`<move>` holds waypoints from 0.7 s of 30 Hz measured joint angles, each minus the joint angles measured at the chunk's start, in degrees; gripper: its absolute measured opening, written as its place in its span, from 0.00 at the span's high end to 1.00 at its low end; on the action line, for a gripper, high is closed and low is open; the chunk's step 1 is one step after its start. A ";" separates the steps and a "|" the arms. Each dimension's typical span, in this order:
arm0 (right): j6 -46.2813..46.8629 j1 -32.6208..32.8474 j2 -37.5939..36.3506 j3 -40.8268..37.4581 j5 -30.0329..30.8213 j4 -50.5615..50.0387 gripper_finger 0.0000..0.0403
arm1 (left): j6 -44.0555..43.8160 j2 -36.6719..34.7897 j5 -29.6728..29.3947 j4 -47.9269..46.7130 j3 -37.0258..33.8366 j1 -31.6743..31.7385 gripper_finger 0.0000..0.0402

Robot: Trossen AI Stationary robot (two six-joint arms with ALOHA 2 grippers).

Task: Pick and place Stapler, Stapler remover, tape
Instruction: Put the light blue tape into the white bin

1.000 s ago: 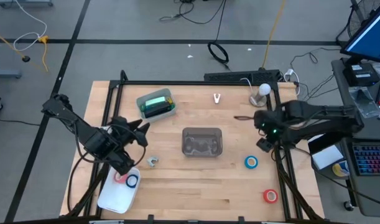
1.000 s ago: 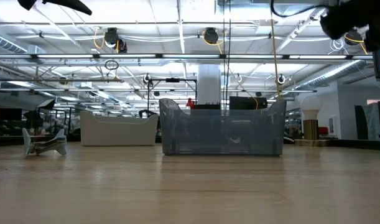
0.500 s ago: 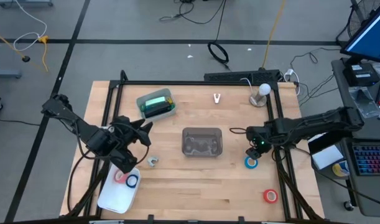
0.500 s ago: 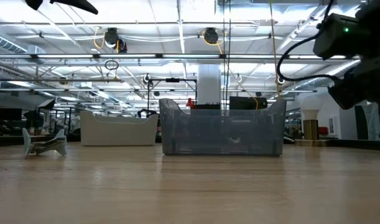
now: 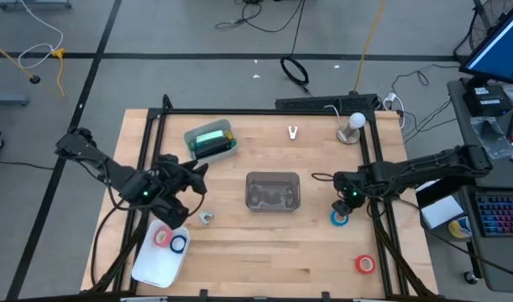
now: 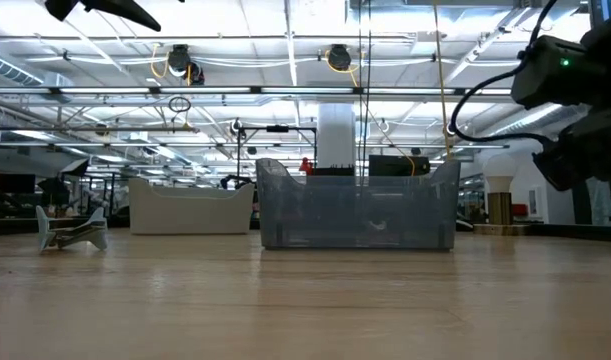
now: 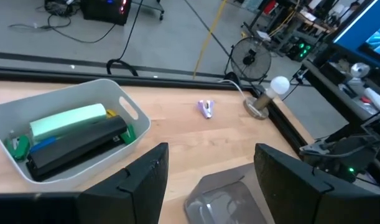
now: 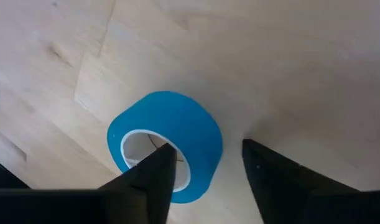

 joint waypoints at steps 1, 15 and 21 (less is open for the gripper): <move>0.50 0.00 0.12 -0.58 0.00 -0.13 0.59 | 0.26 0.00 0.24 0.00 0.00 0.22 0.41; -3.37 -0.81 -5.79 2.80 -6.65 10.20 0.92 | 1.34 0.01 1.53 3.05 -0.04 4.41 0.41; -0.83 -2.98 -9.64 5.99 -8.21 39.19 0.92 | 7.40 0.22 4.43 11.71 -0.07 6.49 0.41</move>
